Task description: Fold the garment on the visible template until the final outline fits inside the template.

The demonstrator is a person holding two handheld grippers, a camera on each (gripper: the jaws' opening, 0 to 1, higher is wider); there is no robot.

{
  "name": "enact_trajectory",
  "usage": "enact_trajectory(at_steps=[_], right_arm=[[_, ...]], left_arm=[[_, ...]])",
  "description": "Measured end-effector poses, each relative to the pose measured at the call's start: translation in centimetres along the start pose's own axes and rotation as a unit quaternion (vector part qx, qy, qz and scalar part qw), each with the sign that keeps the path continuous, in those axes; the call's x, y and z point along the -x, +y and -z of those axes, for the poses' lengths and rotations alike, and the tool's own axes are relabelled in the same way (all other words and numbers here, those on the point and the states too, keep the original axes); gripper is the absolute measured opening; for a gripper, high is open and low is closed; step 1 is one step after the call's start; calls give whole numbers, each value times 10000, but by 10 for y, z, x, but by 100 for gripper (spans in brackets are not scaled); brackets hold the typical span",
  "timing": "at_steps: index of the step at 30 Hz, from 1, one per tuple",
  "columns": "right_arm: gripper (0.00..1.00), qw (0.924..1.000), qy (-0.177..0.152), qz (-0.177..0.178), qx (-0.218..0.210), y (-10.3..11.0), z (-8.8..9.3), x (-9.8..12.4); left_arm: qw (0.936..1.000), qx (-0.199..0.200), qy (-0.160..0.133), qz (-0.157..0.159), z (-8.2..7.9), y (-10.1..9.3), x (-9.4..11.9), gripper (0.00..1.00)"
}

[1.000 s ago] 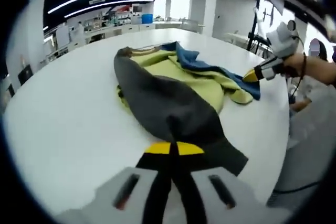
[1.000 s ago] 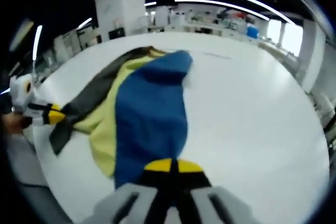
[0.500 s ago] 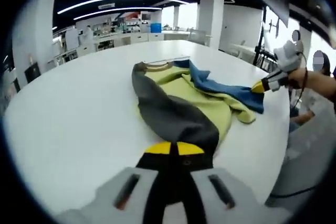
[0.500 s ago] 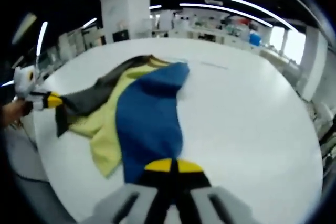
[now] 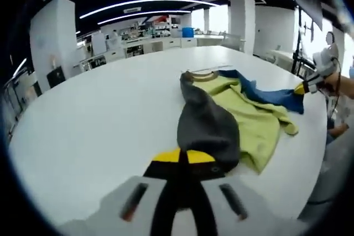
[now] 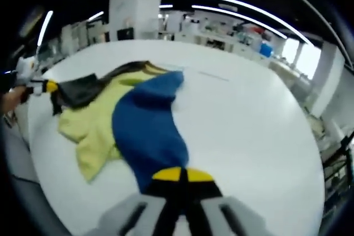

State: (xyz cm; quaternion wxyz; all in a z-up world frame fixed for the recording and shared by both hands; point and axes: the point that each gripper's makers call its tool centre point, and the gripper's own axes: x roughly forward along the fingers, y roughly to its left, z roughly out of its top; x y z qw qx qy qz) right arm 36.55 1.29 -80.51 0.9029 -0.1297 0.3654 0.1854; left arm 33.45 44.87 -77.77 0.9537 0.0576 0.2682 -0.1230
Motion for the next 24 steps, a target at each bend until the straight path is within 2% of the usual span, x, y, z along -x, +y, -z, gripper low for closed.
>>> enact_trajectory(at_steps=[10,17,24], right_arm=[[0,9994,95,282,152,-39,-4,-5],[0,9986,195,454,204,-63,-1,-11],[0,9975,248,645,158,-87,4,-19]], left_arm=[[9985,252,-28,-493,-7,49,-13,0],[9963,455,76,-725,-1,72,-22,0],[9931,342,336,-1067,11,102,-32,0]])
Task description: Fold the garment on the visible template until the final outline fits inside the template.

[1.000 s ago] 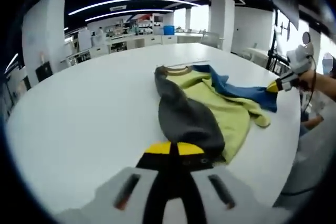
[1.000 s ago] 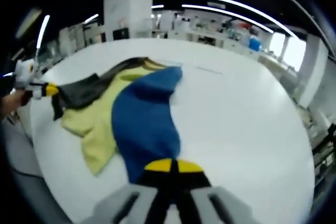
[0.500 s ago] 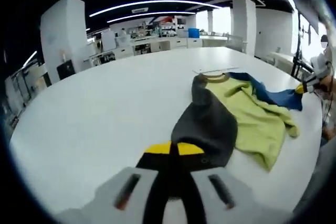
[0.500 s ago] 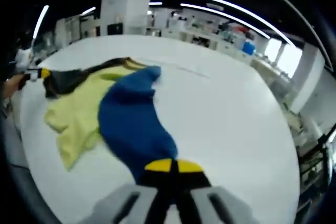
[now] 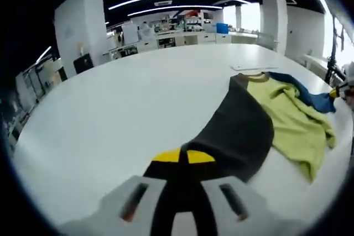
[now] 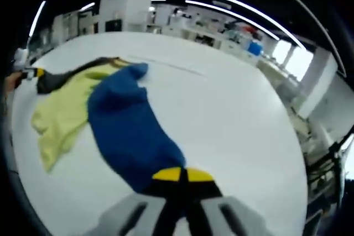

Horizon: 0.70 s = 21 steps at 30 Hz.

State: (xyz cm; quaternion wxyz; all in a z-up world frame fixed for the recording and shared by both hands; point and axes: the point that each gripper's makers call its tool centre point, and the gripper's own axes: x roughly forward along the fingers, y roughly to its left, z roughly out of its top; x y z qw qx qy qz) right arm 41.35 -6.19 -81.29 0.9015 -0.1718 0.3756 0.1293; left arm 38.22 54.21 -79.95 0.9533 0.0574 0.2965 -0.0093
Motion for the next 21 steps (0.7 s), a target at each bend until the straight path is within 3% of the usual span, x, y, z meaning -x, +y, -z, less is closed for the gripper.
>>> enact_trajectory(at_steps=[4,9,13,19,21], right_arm=[[0,9999,55,110,-57,-14,2,-7],[0,9993,118,359,50,-32,3,-14],[0,9988,87,485,41,-45,2,-18],[0,9970,181,747,36,-67,7,-26],[0,9965,234,797,53,-73,9,-28]], left_arm=[[9996,-86,161,-219,5,11,-7,0],[9968,-597,294,-446,3,24,-14,0],[9986,-365,251,-298,-1,25,-23,0],[9952,-823,360,-399,-2,34,-29,0],[9950,-808,406,-434,-2,37,-32,0]])
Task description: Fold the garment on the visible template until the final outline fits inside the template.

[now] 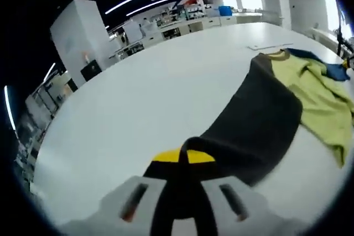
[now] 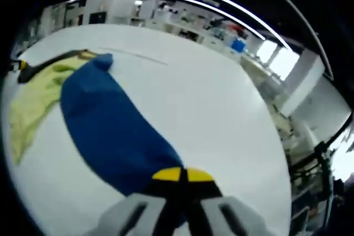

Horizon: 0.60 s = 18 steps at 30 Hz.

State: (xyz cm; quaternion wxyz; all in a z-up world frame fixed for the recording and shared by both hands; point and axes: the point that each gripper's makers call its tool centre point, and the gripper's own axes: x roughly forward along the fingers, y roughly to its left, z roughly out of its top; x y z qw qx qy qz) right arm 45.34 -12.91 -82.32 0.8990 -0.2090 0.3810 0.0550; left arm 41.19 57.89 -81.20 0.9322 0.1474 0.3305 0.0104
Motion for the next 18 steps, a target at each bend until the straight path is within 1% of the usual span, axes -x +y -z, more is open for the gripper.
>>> enact_trajectory(at_steps=[3,6,8,10,11,12,14,16,18], right_arm=[[0,10000,73,31,7,-3,4,-2],[0,9998,184,73,-51,-7,11,-3],[0,9997,218,118,-39,-10,14,-2],[0,9995,246,200,-92,-17,17,-3],[0,9994,245,234,-92,-19,18,-3],[0,9994,247,240,-87,-20,18,-3],[0,9993,251,266,-80,-24,19,-3],[0,9992,276,283,-83,-28,20,-5],[0,9991,295,263,-131,-29,22,-7]], left_arm=[[9999,87,65,-72,-1,6,-4,0],[9998,53,112,-141,-1,8,-7,0],[9996,-6,171,-214,0,13,-9,0],[9994,-79,207,-282,0,24,-16,0],[9991,-118,225,-342,5,28,-17,0],[9987,-217,263,-369,7,31,-18,0],[9985,-341,265,-344,5,32,-18,0],[9989,-204,277,-308,6,31,-19,0],[9989,-184,301,-320,8,33,-21,0]])
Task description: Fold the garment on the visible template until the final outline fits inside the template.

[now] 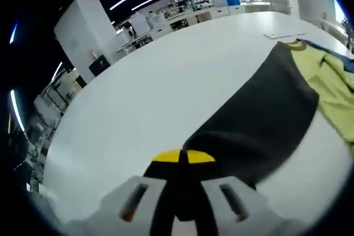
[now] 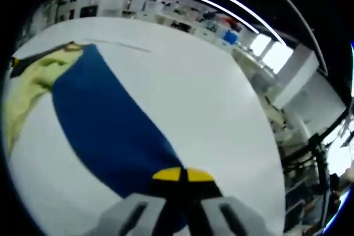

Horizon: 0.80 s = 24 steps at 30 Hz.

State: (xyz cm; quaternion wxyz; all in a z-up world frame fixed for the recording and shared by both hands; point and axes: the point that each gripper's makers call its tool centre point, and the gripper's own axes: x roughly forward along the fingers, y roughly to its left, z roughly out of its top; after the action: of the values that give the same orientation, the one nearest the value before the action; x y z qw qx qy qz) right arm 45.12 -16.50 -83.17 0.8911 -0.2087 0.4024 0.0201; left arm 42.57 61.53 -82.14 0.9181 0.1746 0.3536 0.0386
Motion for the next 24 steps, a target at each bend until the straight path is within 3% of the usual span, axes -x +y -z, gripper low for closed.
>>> enact_trajectory(at_steps=[6,10,13,16,18,24], right_arm=[[0,9999,-11,-35,93,-2,-4,-4],[0,9994,79,-292,-143,5,0,-5],[0,9994,34,-322,-124,8,0,-2],[15,9990,2,-383,-217,11,-2,0],[23,9990,-65,-378,-247,12,-4,5],[47,9922,-390,-874,-802,31,-16,21]], left_arm=[[9998,-178,19,43,-1,0,-2,0],[9997,-108,3,206,-1,-5,-1,0],[9993,-316,25,218,4,-8,2,9],[9994,-252,28,215,10,-5,4,17],[9997,74,-31,229,9,-6,6,25],[9957,320,-575,658,-3,-25,32,43]])
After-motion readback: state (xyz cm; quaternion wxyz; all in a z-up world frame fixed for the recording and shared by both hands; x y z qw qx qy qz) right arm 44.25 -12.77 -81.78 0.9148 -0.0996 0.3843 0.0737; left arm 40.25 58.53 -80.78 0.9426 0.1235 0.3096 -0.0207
